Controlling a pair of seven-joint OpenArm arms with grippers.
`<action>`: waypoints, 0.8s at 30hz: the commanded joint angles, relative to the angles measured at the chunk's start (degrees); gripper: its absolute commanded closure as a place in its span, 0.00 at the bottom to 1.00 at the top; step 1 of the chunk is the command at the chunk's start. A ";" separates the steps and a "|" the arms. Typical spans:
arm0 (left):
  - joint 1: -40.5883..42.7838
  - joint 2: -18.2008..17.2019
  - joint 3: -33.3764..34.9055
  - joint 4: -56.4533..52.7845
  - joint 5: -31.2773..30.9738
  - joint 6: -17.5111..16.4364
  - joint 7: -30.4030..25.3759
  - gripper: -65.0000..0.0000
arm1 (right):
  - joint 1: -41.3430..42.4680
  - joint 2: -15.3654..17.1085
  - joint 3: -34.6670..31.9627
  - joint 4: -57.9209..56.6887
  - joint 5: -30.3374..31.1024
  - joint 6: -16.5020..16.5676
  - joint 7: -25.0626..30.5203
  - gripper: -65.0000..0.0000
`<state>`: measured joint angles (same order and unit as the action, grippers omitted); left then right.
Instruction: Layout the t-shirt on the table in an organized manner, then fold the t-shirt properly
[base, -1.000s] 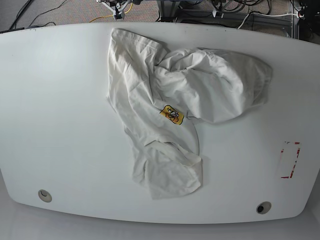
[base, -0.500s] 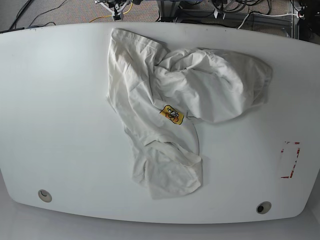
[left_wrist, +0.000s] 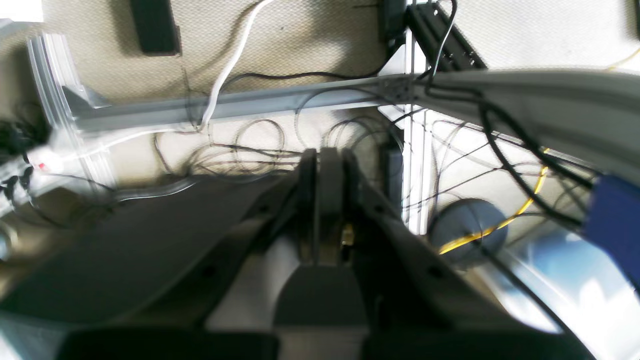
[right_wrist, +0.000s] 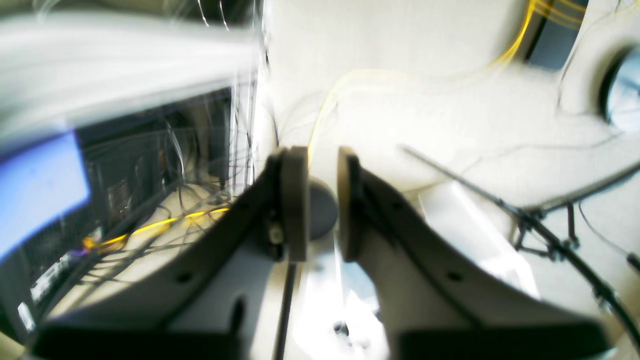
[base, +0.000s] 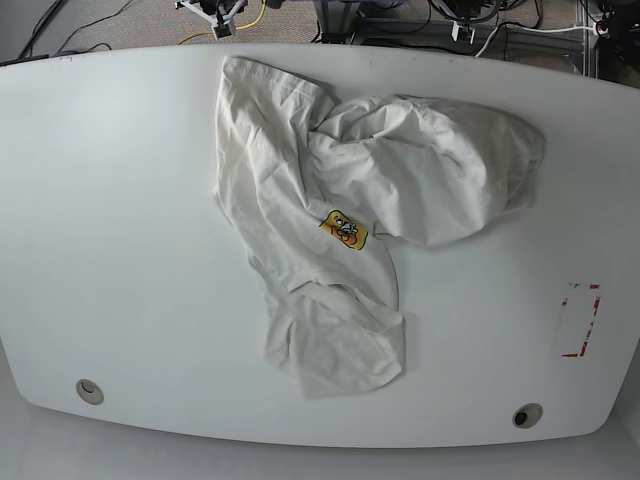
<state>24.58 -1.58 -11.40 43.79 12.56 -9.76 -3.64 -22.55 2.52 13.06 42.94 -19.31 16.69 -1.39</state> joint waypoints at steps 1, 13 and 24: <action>-0.53 -0.22 0.01 0.56 -0.47 -0.13 -2.65 0.99 | 0.26 -0.28 -0.09 0.53 0.81 0.59 2.84 0.93; -0.53 -0.22 -0.07 0.30 -0.56 -0.13 -2.82 0.99 | 0.17 -0.28 -0.09 0.62 0.81 0.59 2.84 0.96; 1.05 -0.66 -0.25 0.39 -0.64 -0.13 -4.14 0.99 | -2.47 -0.28 0.00 0.89 0.81 0.50 6.79 0.96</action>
<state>23.86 -1.58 -11.46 43.77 12.05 -9.89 -6.09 -23.14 1.91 12.80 43.51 -18.81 16.97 3.95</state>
